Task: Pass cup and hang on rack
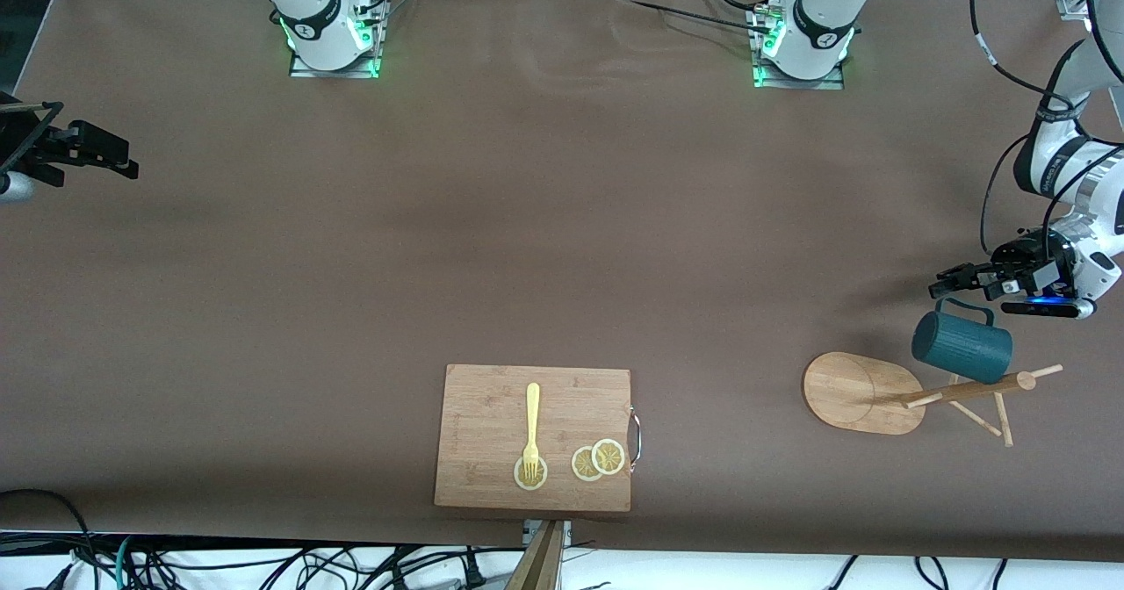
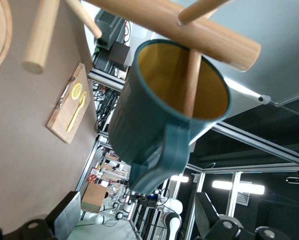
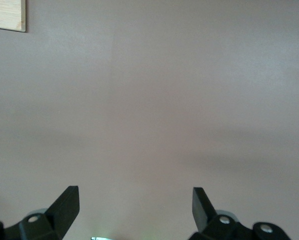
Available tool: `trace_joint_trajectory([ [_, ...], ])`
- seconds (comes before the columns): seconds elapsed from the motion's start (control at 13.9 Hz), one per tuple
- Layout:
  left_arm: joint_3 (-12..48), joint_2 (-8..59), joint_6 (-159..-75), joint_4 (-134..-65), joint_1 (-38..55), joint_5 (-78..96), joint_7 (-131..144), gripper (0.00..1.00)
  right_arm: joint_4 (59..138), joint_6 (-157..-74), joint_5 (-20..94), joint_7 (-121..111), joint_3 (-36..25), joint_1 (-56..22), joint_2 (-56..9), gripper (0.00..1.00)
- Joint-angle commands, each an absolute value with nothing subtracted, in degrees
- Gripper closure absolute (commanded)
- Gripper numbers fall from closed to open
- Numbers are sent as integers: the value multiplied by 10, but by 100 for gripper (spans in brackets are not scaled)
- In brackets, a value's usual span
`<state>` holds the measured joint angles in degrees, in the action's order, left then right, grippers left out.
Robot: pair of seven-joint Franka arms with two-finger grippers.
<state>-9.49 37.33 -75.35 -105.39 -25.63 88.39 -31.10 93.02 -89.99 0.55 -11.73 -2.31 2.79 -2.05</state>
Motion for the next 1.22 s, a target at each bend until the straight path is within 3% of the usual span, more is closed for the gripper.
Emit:
trace_joint_trajectory([
  [0.0,-98,366,-737,-1052,-267,835,-341,0,928,-892,15,-117,-18,33,-16,0],
  [1.15,-113,294,-667,-1049,-272,540,-335,0,927,-892,15,-117,-18,33,-16,0],
])
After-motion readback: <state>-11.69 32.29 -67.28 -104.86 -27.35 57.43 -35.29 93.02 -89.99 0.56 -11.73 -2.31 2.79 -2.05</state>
